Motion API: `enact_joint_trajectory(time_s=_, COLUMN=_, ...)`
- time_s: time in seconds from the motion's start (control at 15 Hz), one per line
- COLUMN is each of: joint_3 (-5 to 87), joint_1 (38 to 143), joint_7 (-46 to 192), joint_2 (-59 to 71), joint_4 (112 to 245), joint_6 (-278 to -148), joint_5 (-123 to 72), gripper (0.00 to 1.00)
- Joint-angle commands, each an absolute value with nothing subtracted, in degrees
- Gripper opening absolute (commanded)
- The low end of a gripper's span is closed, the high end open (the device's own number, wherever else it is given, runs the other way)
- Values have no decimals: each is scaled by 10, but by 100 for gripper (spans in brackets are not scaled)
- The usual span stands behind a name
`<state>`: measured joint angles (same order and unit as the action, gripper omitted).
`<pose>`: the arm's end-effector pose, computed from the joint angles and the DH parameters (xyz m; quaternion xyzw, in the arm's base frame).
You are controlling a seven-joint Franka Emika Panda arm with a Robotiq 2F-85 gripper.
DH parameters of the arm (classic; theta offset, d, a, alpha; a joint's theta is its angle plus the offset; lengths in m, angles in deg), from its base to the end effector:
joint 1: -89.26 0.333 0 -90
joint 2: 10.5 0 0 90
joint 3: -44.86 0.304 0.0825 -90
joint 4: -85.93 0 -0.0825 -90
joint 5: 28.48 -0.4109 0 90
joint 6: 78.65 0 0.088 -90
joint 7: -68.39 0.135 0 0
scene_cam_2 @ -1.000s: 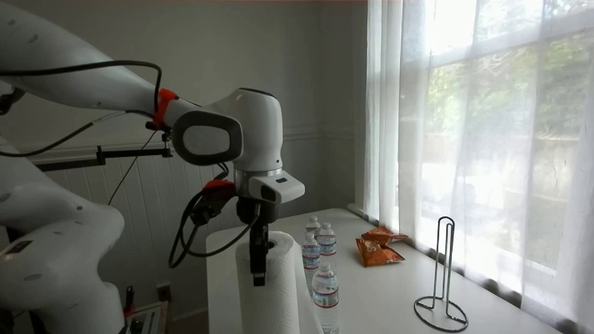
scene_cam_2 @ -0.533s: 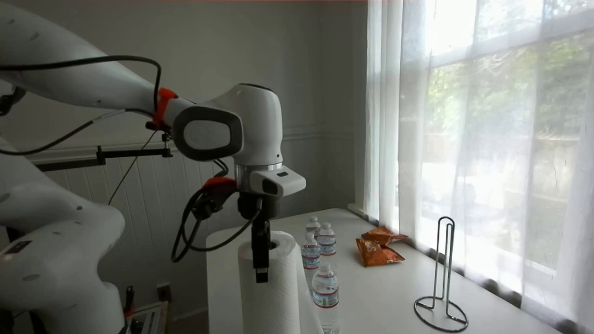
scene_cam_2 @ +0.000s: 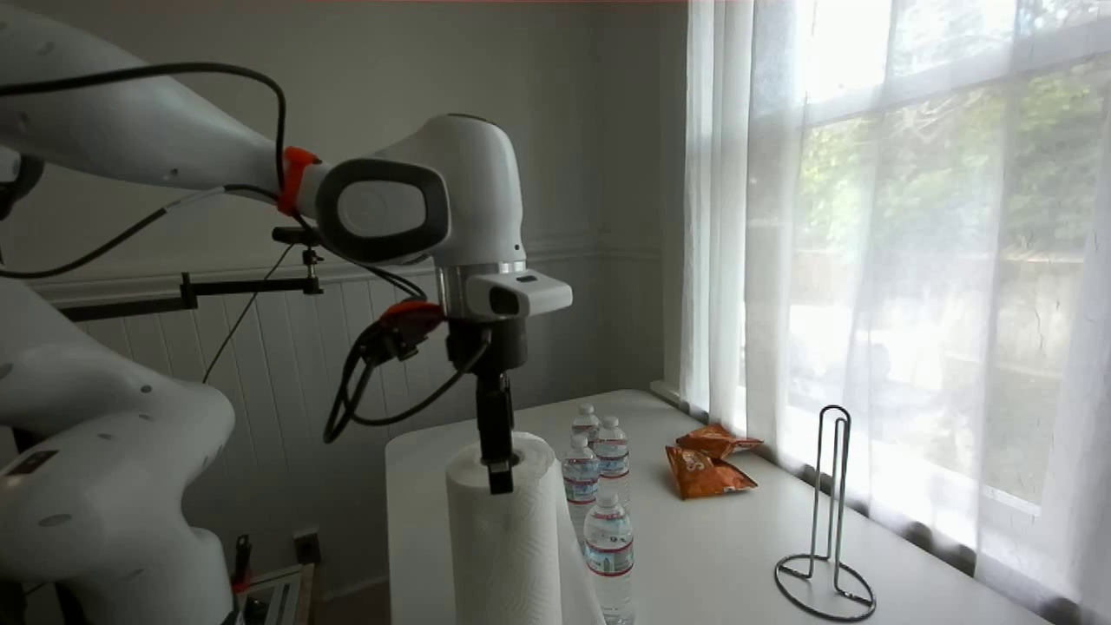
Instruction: Set the paper towel roll upright
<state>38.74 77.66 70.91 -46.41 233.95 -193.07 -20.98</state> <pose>0.3731 -0.1282 0.4168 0.9894 -0.1406 0.0159 0.0310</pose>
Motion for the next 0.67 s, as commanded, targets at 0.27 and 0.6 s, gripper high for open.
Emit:
enact_joint_trajectory(time_s=0.27, joint_3=391, joint_1=777, joint_7=728, joint_2=-487, joint_4=2237, joint_6=-1796, joint_5=-222, gripper=100)
enact_joint_trajectory(time_s=0.6, joint_3=421, joint_1=782, joint_7=780, joint_2=-486, joint_4=2179, joint_6=-1701, joint_5=-214, gripper=100)
